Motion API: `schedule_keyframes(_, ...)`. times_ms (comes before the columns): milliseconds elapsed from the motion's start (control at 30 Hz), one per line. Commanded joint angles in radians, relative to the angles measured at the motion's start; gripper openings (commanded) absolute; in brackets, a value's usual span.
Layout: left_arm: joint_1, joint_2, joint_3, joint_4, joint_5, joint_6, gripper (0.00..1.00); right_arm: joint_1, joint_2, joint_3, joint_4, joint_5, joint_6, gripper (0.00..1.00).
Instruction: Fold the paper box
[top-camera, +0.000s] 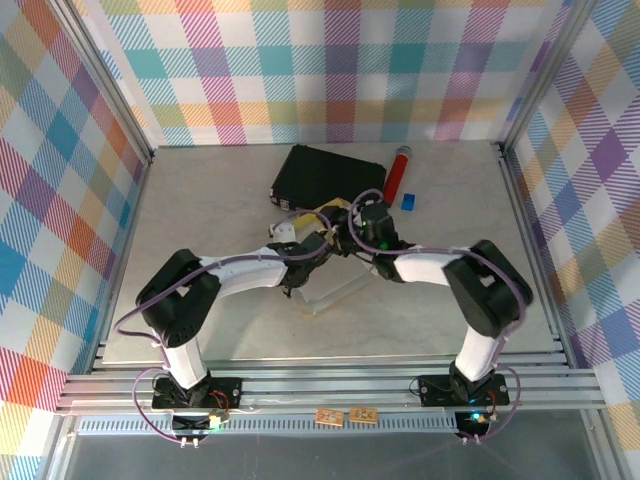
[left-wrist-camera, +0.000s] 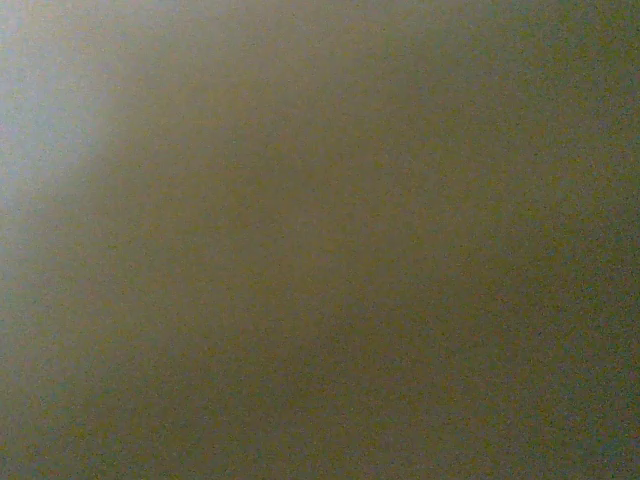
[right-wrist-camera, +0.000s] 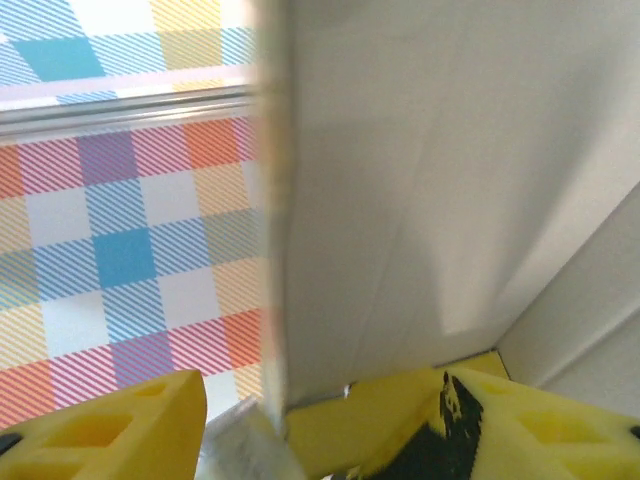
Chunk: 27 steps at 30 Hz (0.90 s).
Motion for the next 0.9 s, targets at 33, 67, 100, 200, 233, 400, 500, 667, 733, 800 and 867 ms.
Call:
schedule_keyframes(33,0.096,-0.113,0.066,-0.112,0.220,0.154,0.00,-0.065,-0.243,0.152,-0.585,0.068,-0.137,0.75)
schedule_keyframes(67,0.120,-0.126,0.080,-0.122,0.294,0.184,0.00,-0.085,-0.278,0.177,-0.677,0.076,-0.166,0.75)
schedule_keyframes(100,0.147,-0.134,0.104,-0.153,0.361,0.213,0.00,-0.114,-0.308,0.202,-0.762,0.079,-0.196,0.75)
schedule_keyframes(200,0.196,-0.149,0.168,-0.225,0.506,0.295,0.00,-0.221,-0.343,0.266,-0.921,0.020,-0.249,0.73)
schedule_keyframes(233,0.206,-0.149,0.187,-0.244,0.535,0.312,0.00,-0.252,-0.339,0.286,-0.948,-0.008,-0.263,0.70)
schedule_keyframes(400,0.241,-0.143,0.253,-0.290,0.683,0.384,0.00,-0.304,-0.223,0.520,-1.129,-0.079,-0.426,0.55)
schedule_keyframes(500,0.246,-0.120,0.303,-0.328,0.701,0.396,0.00,-0.303,-0.123,0.662,-1.206,-0.124,-0.442,0.47)
schedule_keyframes(667,0.247,-0.081,0.370,-0.368,0.725,0.388,0.00,-0.292,-0.089,0.744,-1.316,-0.064,-0.449,0.42)
schedule_keyframes(733,0.249,-0.065,0.398,-0.386,0.746,0.384,0.00,-0.293,-0.151,0.678,-1.272,-0.029,-0.476,0.42)
schedule_keyframes(800,0.252,-0.048,0.427,-0.409,0.774,0.386,0.00,-0.296,-0.243,0.586,-1.204,0.009,-0.527,0.42)
schedule_keyframes(867,0.253,-0.038,0.447,-0.426,0.800,0.394,0.00,-0.321,-0.322,0.502,-1.142,0.008,-0.579,0.44)
